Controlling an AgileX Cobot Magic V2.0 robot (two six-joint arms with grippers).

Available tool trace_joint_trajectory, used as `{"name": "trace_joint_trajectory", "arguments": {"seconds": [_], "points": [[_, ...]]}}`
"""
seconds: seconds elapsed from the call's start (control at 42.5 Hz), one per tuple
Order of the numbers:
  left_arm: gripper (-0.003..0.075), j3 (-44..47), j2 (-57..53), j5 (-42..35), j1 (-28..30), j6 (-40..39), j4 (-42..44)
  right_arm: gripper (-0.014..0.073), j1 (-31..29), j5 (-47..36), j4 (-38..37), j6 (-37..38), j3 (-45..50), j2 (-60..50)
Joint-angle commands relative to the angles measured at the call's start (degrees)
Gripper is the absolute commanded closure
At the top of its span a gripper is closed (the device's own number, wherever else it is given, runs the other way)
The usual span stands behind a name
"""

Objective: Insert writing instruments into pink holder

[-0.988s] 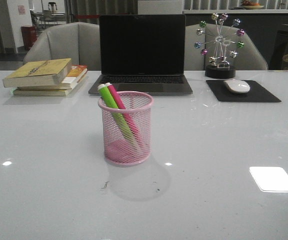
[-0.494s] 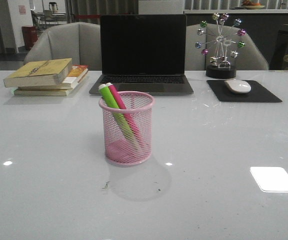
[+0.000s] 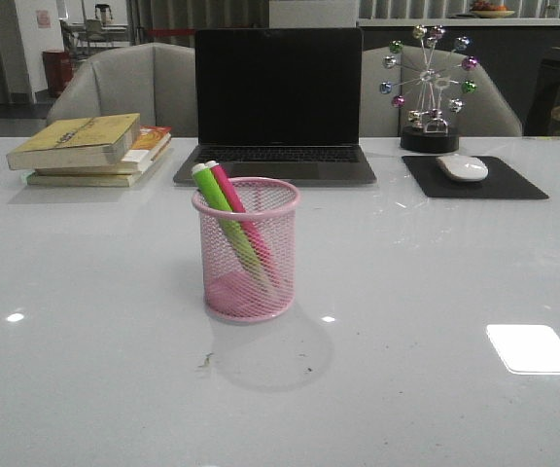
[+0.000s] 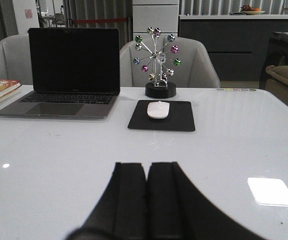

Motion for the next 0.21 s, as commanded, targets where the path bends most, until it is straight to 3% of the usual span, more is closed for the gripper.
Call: {"name": "trace_joint_trajectory", "arguments": {"seconds": [0.0,0.188], "points": [[0.0623,-0.11,-0.98,-4.85,-0.33,0.0,-0.49,0.0536,-0.08,-5.55,0.03,-0.28,-0.78,-1.28],[0.0623,-0.11,-0.98,-4.85,-0.33,0.0,-0.49,0.0536,-0.08,-5.55,0.03,-0.28,-0.78,-1.28]]}}
